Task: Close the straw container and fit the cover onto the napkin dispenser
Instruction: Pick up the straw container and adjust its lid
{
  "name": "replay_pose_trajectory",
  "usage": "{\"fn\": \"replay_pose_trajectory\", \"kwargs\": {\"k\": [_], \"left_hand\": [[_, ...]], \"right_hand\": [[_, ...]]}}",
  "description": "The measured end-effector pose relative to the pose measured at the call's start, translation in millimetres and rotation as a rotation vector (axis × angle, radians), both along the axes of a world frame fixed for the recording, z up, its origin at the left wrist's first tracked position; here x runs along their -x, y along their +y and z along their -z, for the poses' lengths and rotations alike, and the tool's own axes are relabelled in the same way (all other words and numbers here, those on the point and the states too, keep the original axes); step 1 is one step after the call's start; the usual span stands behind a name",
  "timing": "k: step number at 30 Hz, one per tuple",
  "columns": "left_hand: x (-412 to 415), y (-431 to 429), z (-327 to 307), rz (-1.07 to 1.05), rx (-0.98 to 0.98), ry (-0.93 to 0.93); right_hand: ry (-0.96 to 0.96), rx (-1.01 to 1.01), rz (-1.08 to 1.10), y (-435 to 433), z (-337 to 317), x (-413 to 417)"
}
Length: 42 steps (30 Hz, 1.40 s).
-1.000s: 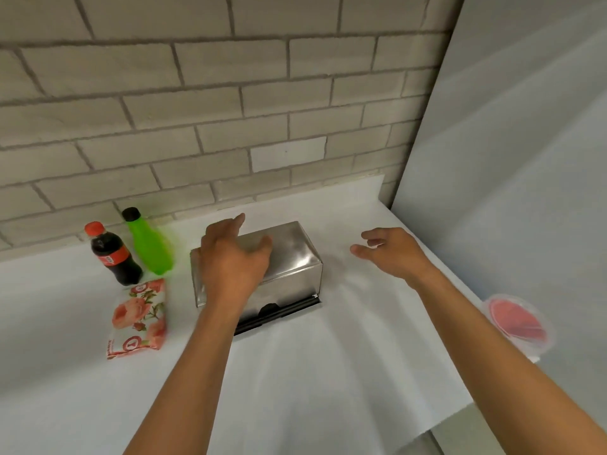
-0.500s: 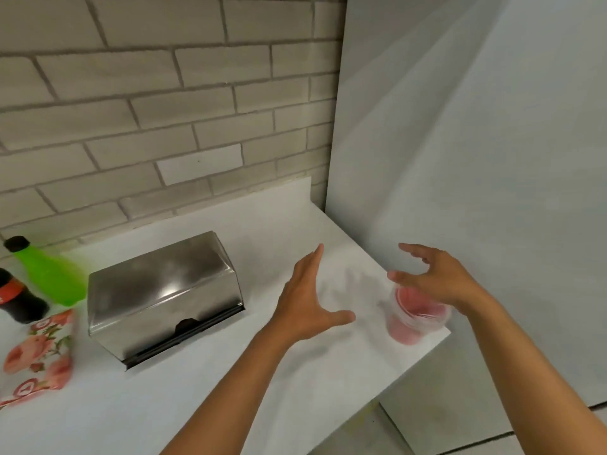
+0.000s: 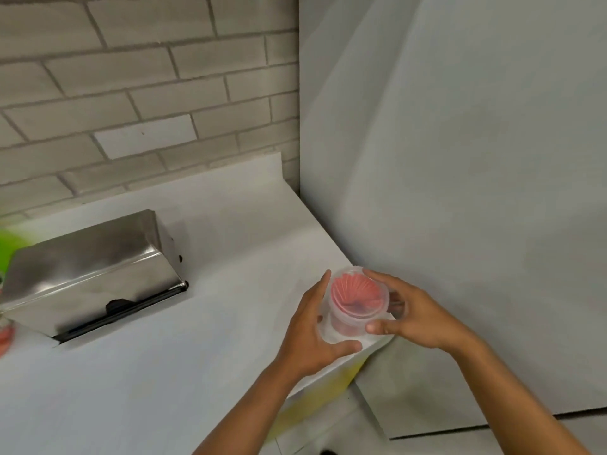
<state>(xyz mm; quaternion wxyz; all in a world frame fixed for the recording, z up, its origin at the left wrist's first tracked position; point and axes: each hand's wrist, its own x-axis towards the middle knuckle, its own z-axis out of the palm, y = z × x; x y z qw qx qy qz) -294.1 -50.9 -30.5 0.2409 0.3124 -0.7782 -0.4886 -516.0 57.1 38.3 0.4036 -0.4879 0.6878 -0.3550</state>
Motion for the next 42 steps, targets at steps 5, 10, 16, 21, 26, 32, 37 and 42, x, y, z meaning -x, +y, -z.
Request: {"fn": "replay_pose_trajectory", "kwargs": {"k": [5,10,16,21,26,32,37,42], "left_hand": [[9,2,3,-0.124,0.019,0.036],[5,-18,1,-0.177,0.014,0.087],[-16,-67,5,-0.226,0.009,0.134],[-37,-117,4,-0.268,0.010,0.157],[-53,-166,7,-0.326,0.000,0.148],[-52,-215,8,-0.399,-0.014,0.137],[-42,-246,1,-0.509,-0.008,0.114],[-31,-278,-1,-0.575,-0.041,0.090]], "right_hand": [[-0.058,0.010,-0.025,-17,9,4],[-0.068,0.024,-0.037,-50,11,-6],[-0.074,0.018,-0.050,-106,11,-27],[-0.065,0.006,-0.078,-165,8,-48],[-0.092,-0.017,-0.135,-226,5,-67],[-0.147,-0.043,-0.203,-295,8,-69],[-0.142,-0.072,-0.263,-346,10,-61],[-0.119,-0.068,-0.311,-389,11,-54]]}}
